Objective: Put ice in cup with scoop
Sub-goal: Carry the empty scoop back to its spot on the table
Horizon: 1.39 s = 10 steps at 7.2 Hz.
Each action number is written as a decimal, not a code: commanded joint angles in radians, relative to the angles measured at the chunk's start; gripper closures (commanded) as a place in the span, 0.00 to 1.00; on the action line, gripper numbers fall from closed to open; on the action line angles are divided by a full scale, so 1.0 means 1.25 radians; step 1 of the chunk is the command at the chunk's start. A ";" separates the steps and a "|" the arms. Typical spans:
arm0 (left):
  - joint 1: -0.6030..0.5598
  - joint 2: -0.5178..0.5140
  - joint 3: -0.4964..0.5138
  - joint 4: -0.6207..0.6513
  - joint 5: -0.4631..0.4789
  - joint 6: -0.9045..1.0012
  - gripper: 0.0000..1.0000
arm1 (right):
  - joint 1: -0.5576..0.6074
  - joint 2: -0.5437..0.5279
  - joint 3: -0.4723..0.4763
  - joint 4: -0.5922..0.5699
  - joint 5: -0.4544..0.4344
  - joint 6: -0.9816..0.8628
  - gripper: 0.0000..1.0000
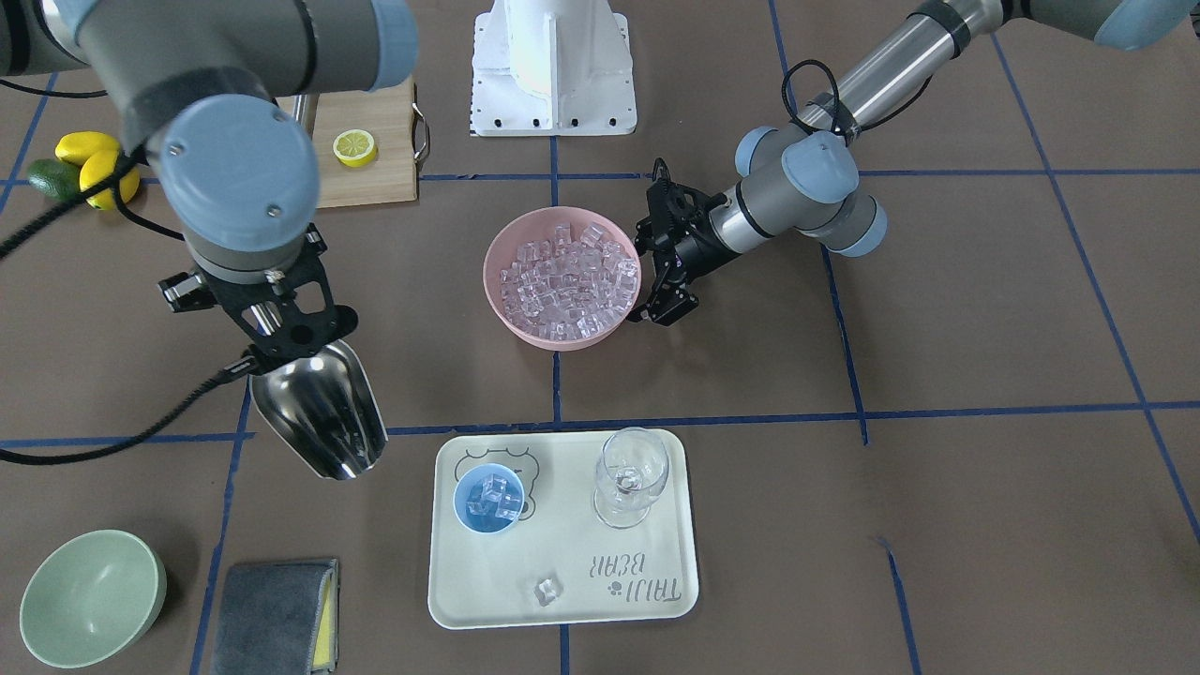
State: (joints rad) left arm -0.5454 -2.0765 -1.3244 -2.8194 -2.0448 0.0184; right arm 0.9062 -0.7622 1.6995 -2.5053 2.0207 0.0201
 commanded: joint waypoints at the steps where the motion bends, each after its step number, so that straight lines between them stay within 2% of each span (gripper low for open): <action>1: -0.001 0.000 0.000 0.000 0.000 0.000 0.00 | 0.016 -0.197 0.209 0.008 0.068 0.116 1.00; 2: 0.001 0.001 -0.001 0.000 0.000 0.000 0.00 | 0.016 -0.251 0.267 0.009 0.088 0.210 1.00; 3: 0.001 0.001 -0.001 0.000 0.000 0.000 0.00 | 0.015 -0.311 0.296 0.062 0.100 0.258 1.00; 4: 0.001 0.000 -0.001 0.000 0.000 0.000 0.00 | 0.011 -0.397 0.317 0.192 0.104 0.348 1.00; 6: 0.002 0.001 -0.001 0.000 0.000 0.000 0.00 | -0.048 -0.592 0.301 0.564 0.102 0.517 1.00; 7: 0.002 0.001 -0.001 0.000 0.000 0.000 0.00 | -0.066 -0.623 0.285 0.663 0.108 0.580 1.00; 8: 0.002 0.001 -0.001 0.000 0.000 0.000 0.00 | -0.112 -0.645 0.267 0.678 0.106 0.635 1.00; 10: 0.007 0.001 0.000 0.000 0.000 0.000 0.00 | -0.147 -0.648 0.243 0.678 0.132 0.639 1.00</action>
State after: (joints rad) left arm -0.5411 -2.0755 -1.3245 -2.8194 -2.0448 0.0184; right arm 0.7549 -1.5632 2.0232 -1.6690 2.1625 0.8055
